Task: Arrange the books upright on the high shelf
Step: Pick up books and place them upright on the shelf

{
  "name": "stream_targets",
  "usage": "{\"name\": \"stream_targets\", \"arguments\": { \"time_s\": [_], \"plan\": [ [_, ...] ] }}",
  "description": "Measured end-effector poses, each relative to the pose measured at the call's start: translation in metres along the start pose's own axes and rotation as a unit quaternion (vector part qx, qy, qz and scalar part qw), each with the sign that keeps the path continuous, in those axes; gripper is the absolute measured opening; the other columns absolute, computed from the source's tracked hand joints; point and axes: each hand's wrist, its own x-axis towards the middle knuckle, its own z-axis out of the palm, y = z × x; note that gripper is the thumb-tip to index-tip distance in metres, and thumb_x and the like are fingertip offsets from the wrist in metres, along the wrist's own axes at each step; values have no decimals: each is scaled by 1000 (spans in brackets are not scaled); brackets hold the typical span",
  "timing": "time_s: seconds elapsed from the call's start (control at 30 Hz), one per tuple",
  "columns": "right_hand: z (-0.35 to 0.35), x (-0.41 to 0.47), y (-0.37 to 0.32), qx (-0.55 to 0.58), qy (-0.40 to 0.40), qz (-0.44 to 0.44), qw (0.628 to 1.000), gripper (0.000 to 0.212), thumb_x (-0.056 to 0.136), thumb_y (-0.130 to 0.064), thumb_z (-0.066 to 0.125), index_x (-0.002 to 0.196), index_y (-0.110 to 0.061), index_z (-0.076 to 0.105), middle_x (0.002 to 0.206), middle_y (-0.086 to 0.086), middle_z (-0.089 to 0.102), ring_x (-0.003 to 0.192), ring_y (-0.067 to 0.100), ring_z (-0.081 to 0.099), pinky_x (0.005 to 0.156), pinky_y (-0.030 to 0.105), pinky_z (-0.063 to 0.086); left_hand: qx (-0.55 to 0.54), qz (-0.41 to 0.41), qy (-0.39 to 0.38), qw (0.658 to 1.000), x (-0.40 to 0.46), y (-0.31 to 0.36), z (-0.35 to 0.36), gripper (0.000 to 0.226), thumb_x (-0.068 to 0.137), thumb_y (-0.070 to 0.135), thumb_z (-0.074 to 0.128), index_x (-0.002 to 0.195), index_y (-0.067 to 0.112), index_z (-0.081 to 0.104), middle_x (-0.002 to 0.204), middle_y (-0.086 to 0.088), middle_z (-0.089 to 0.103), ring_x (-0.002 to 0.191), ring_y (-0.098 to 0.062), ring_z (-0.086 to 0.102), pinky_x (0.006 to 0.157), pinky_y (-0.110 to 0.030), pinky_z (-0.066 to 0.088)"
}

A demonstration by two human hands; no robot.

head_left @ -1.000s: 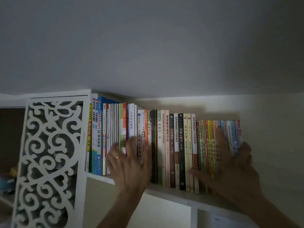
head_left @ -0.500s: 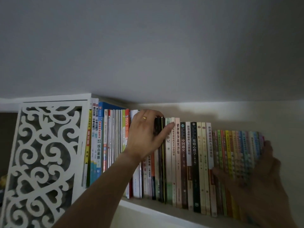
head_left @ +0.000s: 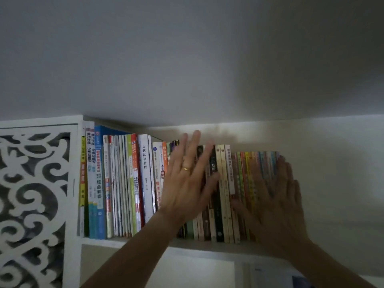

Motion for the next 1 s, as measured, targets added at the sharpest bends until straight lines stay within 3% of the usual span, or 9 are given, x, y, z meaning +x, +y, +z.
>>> {"name": "stream_targets", "arguments": {
  "time_s": [0.1, 0.27, 0.4, 0.53, 0.67, 0.77, 0.83, 0.9, 1.0],
  "plan": [
    [4, 0, 5, -54, -19, -83, 995, 84, 91, -79, 30, 161, -38, 9, 169, 17, -12, 152, 48, -13, 116, 72, 17, 31, 129, -56, 990, -19, 4, 17, 68, 104, 53, 42, 162, 25, 20, 171, -8, 1, 158, -27, -1, 126, -52, 13],
    [9, 2, 10, -77, -16, -92, 993, 83, 93, -79, 24, 162, -36, 9, 169, 16, -11, 152, 48, -15, 115, 73, 20, 34, 91, -74, 993, -27, 6, 23, 67, 105, 52, 39, 162, 23, 19, 171, -8, 3, 158, -28, 0, 124, -55, 17],
    [0, -16, 7, -24, 11, -50, 998, 90, 94, -75, 30, 163, -25, 1, 170, 10, -14, 156, 36, -11, 122, 63, 13, -6, 72, -75, 995, -54, 29, 14, 64, 106, 52, 31, 162, 22, 20, 171, -11, 3, 158, -30, 1, 125, -55, 16],
    [12, -40, 16, -64, -43, -99, 992, 85, 96, -72, 34, 163, -25, 10, 170, 15, -6, 156, 40, -6, 118, 66, 25, -6, 43, -118, 992, -87, 35, 24, 59, 109, 45, 35, 162, 35, 12, 172, -5, -4, 158, -30, -4, 123, -57, 21],
    [5, -43, 15, -45, -53, -100, 993, 81, 99, -68, 32, 163, -25, 10, 170, 13, -3, 156, 38, -4, 121, 62, 22, -4, 45, -130, 990, -87, 38, 14, 60, 109, 43, 35, 163, 33, 10, 171, -6, -4, 158, -32, -4, 124, -57, 20],
    [4, -73, 16, -12, -51, -129, 990, 72, 102, -61, 34, 162, -27, 16, 170, 9, 9, 157, 32, 6, 123, 55, 22, -33, 35, -115, 992, -107, 45, 7, 57, 109, 41, 39, 162, 32, 19, 171, -8, 4, 158, -31, 3, 125, -54, 21],
    [5, -102, 14, 17, -48, -117, 992, 64, 100, -57, 41, 158, -32, 31, 165, 4, 31, 153, 26, 27, 121, 47, 29, -50, 7, -106, 993, -132, 48, 7, 54, 108, 38, 45, 159, 30, 30, 170, -10, 14, 157, -30, 11, 125, -53, 22],
    [4, -123, 12, 30, -34, -115, 992, 54, 99, -52, 48, 148, -31, 47, 147, 1, 55, 136, 25, 52, 114, 42, 39, -55, -20, -100, 993, -159, 48, 4, 50, 107, 36, 48, 155, 25, 41, 165, -13, 29, 153, -30, 26, 123, -52, 27],
    [5, -131, 5, 13, -12, -92, 996, 48, 97, -47, 55, 136, -20, 60, 132, 1, 64, 122, 23, 58, 112, 38, 36, -40, -30, -109, 993, -186, 51, -1, 50, 106, 37, 48, 152, 17, 47, 154, -11, 47, 146, -27, 40, 119, -53, 32]
  ]
}}
